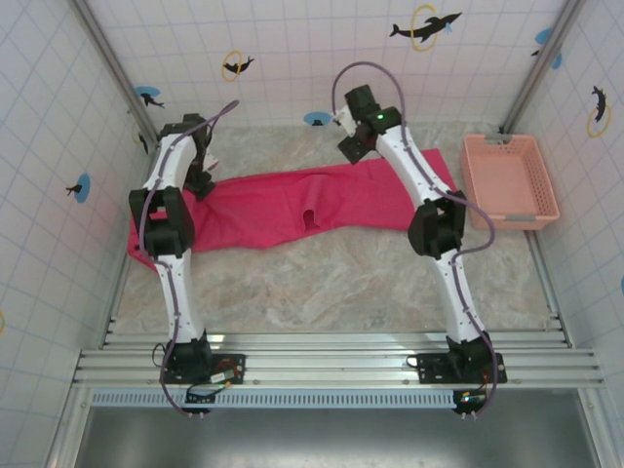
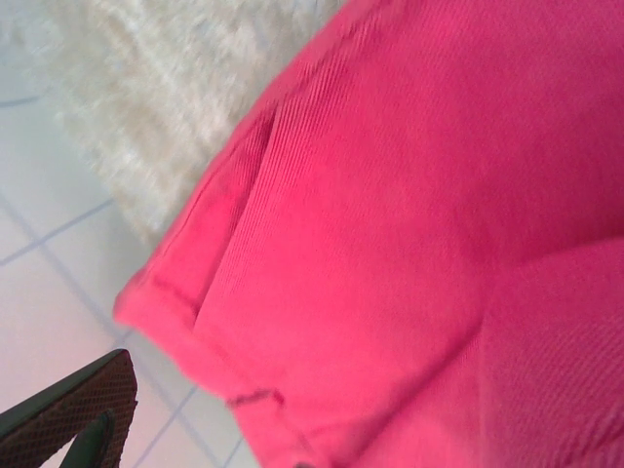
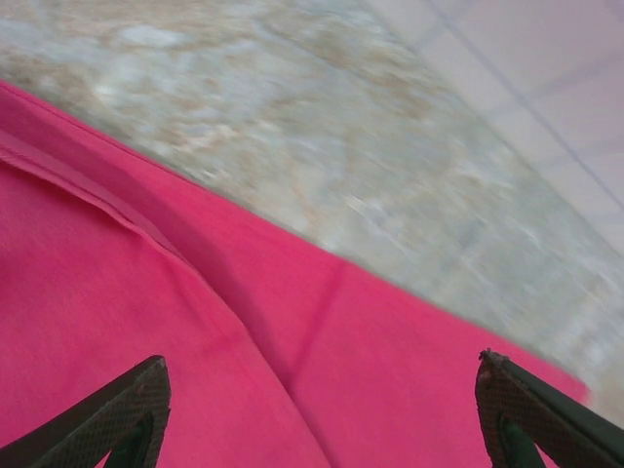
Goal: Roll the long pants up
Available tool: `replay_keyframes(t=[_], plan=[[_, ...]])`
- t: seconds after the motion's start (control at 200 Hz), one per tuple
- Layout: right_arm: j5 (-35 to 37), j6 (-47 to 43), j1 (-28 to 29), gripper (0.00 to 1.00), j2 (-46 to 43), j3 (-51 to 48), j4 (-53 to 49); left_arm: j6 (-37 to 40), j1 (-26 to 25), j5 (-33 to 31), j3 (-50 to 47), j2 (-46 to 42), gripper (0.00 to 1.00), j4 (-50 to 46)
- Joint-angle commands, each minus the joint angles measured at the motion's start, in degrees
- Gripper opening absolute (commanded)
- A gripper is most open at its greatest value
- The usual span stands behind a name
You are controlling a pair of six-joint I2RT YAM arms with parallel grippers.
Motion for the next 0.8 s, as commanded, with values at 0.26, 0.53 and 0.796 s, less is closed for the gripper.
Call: replay_keyframes(t=[0.26,0.53,0.796], plan=[[-6.4,7.1,-9.6,0.78,-9.7,-5.4,-2.3,-10.0,-4.7,-4.0,-36.1,-26.4,0.97,0.9],[-8.5,8.5,-8.1,0.77,-3.1,-1.8,-4.6,-10.9,-6.8,-9.3,-37.5,-27.4,0.98,-2.3],[-11.7,9.5,-9.4,0.75,-1.0,-2.5,-4.1,-16.6,-7.1,-7.0,-46.4,-29.6,0.98,-0.7]])
